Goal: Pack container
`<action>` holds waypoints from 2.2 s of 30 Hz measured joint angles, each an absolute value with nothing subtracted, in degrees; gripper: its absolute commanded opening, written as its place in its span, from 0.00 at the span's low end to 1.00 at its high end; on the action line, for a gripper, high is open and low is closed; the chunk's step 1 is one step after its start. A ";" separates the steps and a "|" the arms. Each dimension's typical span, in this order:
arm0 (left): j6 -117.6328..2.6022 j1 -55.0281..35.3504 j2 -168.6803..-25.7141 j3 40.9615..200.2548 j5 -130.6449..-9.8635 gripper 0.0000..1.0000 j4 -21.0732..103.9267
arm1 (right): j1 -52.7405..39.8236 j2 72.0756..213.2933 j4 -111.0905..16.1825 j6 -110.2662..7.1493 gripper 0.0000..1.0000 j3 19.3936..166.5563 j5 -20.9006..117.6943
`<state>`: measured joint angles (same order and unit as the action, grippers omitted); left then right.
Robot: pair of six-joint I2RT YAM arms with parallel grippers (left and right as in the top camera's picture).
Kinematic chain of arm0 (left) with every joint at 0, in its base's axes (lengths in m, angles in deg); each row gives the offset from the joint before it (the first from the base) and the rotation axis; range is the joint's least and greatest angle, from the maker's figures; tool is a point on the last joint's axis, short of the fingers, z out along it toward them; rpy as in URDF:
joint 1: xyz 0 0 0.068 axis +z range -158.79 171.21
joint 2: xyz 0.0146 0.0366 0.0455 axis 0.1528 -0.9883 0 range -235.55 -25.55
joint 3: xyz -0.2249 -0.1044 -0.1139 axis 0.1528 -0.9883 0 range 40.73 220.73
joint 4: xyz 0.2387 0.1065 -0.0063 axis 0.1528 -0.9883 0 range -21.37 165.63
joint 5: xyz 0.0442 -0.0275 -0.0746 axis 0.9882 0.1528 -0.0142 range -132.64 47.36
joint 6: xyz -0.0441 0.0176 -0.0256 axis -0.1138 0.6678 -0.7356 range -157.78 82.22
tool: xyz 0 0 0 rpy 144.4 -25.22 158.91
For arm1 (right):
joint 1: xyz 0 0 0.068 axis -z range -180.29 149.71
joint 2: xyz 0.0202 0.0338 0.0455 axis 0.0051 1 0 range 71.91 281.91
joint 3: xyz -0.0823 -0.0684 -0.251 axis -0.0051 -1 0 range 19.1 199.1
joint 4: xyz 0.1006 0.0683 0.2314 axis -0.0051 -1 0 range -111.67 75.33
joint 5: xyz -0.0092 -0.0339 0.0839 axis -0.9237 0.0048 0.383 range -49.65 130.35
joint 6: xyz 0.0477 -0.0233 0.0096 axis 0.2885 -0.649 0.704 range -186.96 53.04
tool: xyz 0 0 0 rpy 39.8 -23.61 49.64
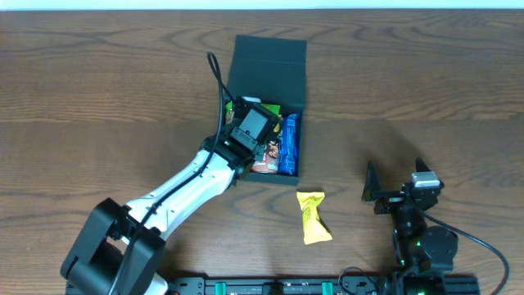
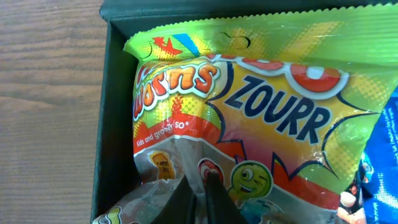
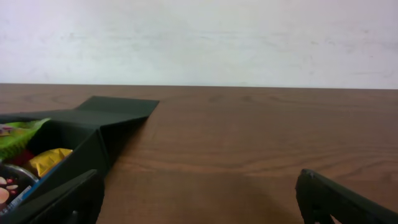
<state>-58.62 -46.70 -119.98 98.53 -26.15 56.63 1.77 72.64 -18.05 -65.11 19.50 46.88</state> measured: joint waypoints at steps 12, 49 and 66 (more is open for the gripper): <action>-58.60 -48.71 -110.89 98.51 -22.69 0.19 52.72 | 1.77 72.64 -18.05 -65.11 0.99 19.50 46.88; -64.00 -48.78 -107.20 87.69 -34.50 0.06 59.05 | 1.77 72.64 -18.05 -65.11 0.99 19.50 46.88; -63.52 -48.76 -108.20 87.84 -41.88 0.06 54.31 | 1.77 72.64 -18.05 -65.11 0.99 19.50 46.88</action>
<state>-63.52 -48.76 -108.20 87.84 -41.88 54.31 1.77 72.64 -18.05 -65.11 19.50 46.88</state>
